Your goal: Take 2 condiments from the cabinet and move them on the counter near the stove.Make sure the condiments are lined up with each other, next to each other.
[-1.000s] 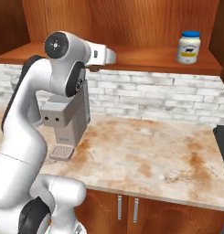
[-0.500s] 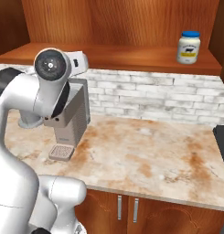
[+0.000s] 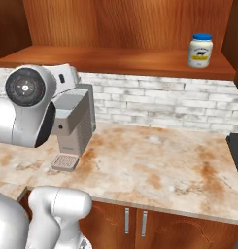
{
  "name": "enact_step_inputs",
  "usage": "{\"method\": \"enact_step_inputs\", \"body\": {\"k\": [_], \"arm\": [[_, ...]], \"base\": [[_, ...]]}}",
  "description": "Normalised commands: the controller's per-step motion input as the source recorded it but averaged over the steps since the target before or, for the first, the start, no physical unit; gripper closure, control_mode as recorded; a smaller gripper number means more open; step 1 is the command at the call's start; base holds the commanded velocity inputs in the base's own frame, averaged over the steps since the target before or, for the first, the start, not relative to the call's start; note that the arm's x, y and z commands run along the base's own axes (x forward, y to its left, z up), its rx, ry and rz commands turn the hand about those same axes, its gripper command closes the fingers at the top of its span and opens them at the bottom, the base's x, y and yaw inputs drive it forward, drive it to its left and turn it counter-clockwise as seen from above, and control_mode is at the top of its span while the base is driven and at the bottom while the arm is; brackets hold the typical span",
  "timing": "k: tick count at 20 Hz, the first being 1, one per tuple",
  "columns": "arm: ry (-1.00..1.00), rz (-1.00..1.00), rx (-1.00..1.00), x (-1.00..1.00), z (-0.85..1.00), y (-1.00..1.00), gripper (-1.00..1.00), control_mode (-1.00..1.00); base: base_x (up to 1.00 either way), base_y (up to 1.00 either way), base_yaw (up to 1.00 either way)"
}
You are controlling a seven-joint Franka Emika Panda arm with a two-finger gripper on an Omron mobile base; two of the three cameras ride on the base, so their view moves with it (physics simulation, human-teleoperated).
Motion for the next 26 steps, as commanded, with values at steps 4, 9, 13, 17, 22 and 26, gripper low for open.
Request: {"method": "enact_step_inputs", "body": {"k": [4,9,13,17,22,26], "arm": [[0.00,0.00,-0.02,-0.62,-0.02,0.00,1.00,-1.00],[0.00,0.00,0.00,-0.50,-0.11,0.00,1.00,-1.00],[0.00,0.00,0.00,-0.54,-0.17,0.00,1.00,-1.00],[0.00,0.00,0.00,-0.41,-0.11,0.00,1.00,-1.00],[0.00,0.00,0.00,-0.09,-0.06,0.00,1.00,-1.00],[0.01,0.00,0.00,0.00,-0.01,0.00,1.00,1.00]], "base": [[0.00,0.00,0.00],[0.00,0.00,0.00],[0.00,0.00,0.00],[0.00,0.00,0.00],[0.00,0.00,0.00],[0.00,0.00,0.00]]}}
